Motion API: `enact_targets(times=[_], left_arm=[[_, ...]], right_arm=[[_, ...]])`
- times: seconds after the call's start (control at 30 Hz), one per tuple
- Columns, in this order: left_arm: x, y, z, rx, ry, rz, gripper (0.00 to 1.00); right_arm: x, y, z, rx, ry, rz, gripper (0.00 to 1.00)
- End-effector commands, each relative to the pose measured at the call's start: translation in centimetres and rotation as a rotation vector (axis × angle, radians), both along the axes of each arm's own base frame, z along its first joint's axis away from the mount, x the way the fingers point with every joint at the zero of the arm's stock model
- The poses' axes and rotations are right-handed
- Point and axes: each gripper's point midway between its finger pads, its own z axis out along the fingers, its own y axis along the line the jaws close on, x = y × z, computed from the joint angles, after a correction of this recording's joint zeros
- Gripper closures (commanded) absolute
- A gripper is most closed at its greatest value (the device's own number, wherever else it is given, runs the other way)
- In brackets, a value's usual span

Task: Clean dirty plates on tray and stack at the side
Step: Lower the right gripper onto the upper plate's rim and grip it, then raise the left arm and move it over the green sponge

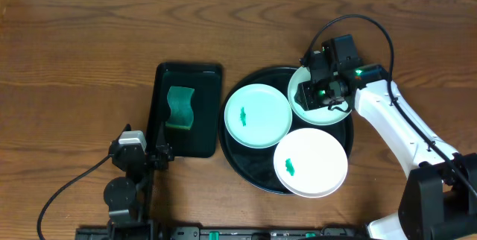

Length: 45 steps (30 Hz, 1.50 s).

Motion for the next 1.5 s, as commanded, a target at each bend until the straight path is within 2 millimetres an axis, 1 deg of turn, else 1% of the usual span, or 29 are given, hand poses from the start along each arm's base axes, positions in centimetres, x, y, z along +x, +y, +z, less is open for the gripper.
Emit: enact_targets(times=[0.0,0.07,0.1,0.17,0.3,0.47,0.6,0.8,1.03,1.17,1.27,1.37,1.4,1.47], left_arm=[[-0.1,-0.4,0.2,-0.056,0.002,-0.018,0.19],[-0.2,-0.4,1.8,-0.101,-0.029,-0.013,0.19],[-0.3,-0.4,3.1,-0.134,-0.056,-0.011,0.19],[-0.7,-0.5,5.2,-0.170,-0.084,-0.010,0.19],[-1.8,-0.9,8.2,-0.207,-0.082,-0.025,0.19],[-3.1,-1.2,11.0,-0.216,-0.011,-0.028,0.19],[-3.5,-1.3,13.4,-0.223,0.053,-0.021,0.19],[-3.3,-1.2,16.7,-0.228,0.176,-0.010,0.19],[-1.4,-1.0,19.4,-0.207,0.354,-0.003,0.19],[-0.4,-0.9,19.9,-0.186,0.472,-0.005,0.19],[0.2,-0.9,19.2,-0.176,0.595,-0.007,0.19],[0.3,-0.9,16.9,-0.195,0.761,0.003,0.19],[0.1,-0.9,15.4,-0.205,0.853,0.009,0.19],[-0.3,-0.9,13.0,-0.220,0.994,0.017,0.19]], right_arm=[[-0.4,0.6,-0.3,-0.004,0.008,0.015,0.62],[-0.4,0.6,-0.3,-0.004,0.008,0.015,0.62],[-0.4,0.6,-0.3,-0.004,0.008,0.015,0.62],[-0.4,0.6,-0.3,-0.004,0.008,0.015,0.62],[-0.4,0.6,-0.3,-0.004,0.008,0.015,0.62],[-0.4,0.6,-0.3,-0.004,0.008,0.015,0.62],[-0.4,0.6,-0.3,-0.004,0.008,0.015,0.62],[-0.4,0.6,-0.4,-0.004,0.008,0.015,0.61],[-0.4,0.6,-0.4,-0.008,0.007,0.014,0.61],[-0.4,0.6,-0.4,-0.008,0.007,0.014,0.61],[-0.4,0.6,-0.4,-0.008,0.007,0.014,0.60],[-0.4,0.6,-0.4,-0.008,0.007,0.014,0.60],[-0.4,0.6,-0.4,-0.008,0.007,0.014,0.60],[-0.4,0.6,-0.4,-0.008,0.007,0.014,0.60]])
